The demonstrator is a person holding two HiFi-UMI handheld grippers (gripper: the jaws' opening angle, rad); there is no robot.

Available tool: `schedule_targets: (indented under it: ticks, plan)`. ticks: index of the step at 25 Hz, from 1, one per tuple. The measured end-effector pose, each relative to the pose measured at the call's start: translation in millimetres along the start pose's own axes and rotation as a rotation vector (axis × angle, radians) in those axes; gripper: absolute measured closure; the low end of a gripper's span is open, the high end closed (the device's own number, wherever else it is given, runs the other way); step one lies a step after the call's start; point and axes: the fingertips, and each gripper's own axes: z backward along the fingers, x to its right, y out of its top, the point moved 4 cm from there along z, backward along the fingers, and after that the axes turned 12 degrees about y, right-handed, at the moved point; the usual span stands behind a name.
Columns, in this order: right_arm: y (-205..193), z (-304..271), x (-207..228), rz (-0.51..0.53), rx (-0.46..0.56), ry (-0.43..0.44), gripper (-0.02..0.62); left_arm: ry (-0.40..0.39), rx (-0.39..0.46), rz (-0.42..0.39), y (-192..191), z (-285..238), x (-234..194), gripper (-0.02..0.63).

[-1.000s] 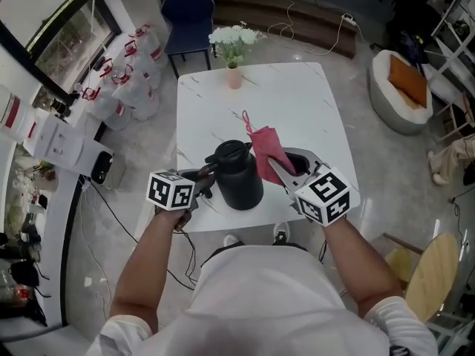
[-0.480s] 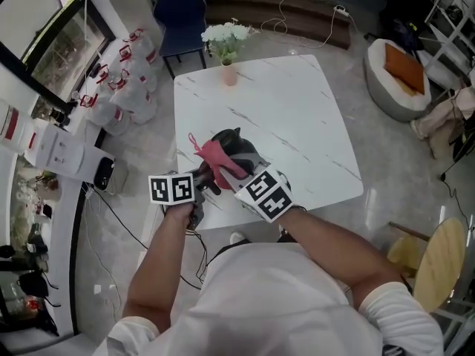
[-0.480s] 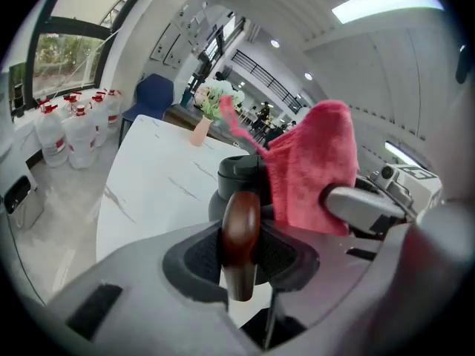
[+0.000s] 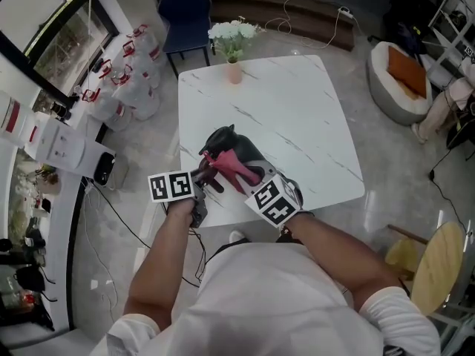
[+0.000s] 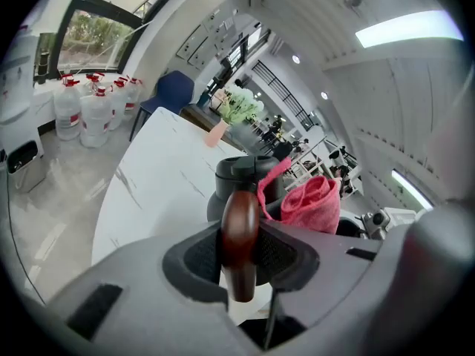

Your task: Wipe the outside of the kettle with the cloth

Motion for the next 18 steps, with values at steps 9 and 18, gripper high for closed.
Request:
schedule_targets:
  ticks: [9, 18]
  plan:
    - [-61, 16, 5, -0.159, -0.027, -0.005, 0.531, -0.027, 0.011, 0.013, 0, 0, -9, 0.499]
    - [-121, 29, 7, -0.229, -0.111, -0.004, 0.531, -0.054, 0.027, -0.053, -4, 2, -16, 0.499]
